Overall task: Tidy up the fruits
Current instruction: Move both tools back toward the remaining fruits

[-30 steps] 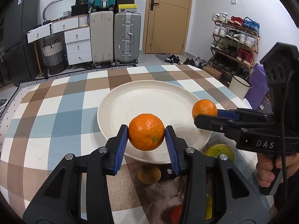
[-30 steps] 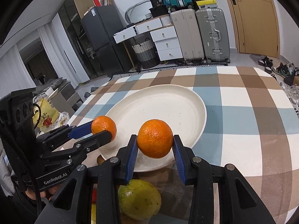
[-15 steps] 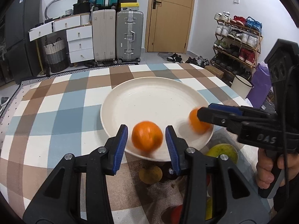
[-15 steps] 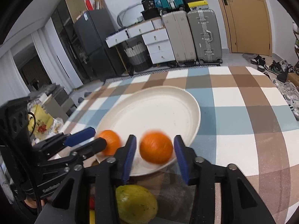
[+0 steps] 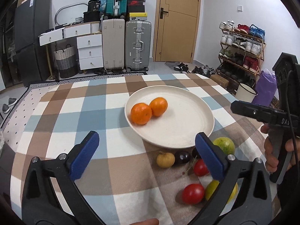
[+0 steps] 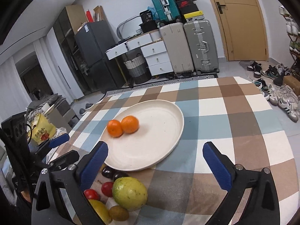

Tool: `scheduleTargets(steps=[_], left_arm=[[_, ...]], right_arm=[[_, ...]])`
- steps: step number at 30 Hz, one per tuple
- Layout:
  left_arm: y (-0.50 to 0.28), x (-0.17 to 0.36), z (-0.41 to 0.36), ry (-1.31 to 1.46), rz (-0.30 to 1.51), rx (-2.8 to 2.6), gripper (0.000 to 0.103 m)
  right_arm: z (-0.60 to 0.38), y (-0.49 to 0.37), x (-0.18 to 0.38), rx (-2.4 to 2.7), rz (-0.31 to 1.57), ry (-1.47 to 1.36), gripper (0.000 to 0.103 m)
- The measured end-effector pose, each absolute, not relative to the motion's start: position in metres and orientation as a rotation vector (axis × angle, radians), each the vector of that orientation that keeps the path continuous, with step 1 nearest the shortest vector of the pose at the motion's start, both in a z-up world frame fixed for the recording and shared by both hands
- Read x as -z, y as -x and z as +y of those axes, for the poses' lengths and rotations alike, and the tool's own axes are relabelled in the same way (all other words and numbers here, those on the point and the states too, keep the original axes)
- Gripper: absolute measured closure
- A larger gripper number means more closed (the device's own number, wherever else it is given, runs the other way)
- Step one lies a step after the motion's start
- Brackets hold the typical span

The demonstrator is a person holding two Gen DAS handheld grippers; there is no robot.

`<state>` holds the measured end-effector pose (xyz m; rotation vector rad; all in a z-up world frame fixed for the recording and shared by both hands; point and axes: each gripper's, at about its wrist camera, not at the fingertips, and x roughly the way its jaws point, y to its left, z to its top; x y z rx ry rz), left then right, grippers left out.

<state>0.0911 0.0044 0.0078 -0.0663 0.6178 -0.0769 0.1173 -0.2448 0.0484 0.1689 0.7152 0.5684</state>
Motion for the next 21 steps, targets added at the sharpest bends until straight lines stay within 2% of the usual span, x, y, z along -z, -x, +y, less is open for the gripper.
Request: scheduleTargets(steps=[21], left_arm=[[-0.050, 0.006, -0.017, 0.010, 0.702, 0.124, 0.001]], right_arm=[[-0.241, -0.078, -0.032, -0.656, 0.805, -0.077, 0.000]])
